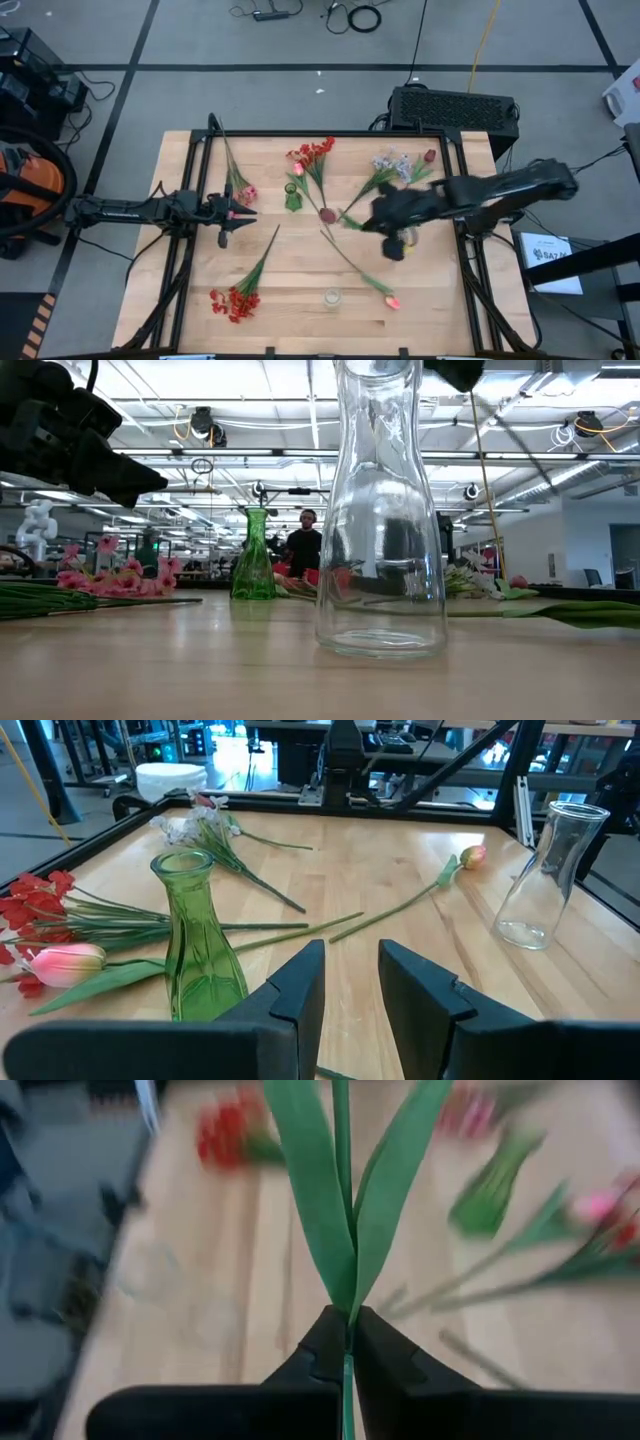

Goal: Sort flowers into vase by color
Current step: Put the bottom red tulip into the transparent vase, then put the pink flowers into the green vase

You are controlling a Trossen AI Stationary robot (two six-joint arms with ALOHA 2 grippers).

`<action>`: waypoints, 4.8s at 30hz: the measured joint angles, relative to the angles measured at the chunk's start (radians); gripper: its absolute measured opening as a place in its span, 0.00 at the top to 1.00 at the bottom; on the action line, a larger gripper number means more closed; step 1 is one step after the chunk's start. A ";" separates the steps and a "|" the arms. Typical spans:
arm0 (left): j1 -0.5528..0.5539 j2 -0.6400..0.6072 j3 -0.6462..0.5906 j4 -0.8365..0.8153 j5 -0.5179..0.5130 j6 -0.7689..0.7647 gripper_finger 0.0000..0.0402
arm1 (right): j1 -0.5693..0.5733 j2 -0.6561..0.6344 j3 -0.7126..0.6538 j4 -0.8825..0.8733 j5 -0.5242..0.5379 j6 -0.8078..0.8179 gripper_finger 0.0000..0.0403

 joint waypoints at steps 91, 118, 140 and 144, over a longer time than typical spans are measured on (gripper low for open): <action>0.000 0.000 0.000 0.000 0.000 0.000 0.74 | 0.252 0.544 -0.406 1.581 0.063 -0.017 0.73; 0.000 0.000 0.000 0.000 0.000 0.000 0.74 | 0.185 -0.052 -0.406 0.665 0.074 0.045 0.49; 0.000 0.000 0.000 0.000 0.000 0.000 0.74 | 0.127 -0.094 -0.406 -0.069 0.173 1.092 0.66; 0.000 0.000 0.000 0.000 0.000 0.000 0.74 | 0.126 -0.094 -0.406 -0.166 0.173 1.299 0.69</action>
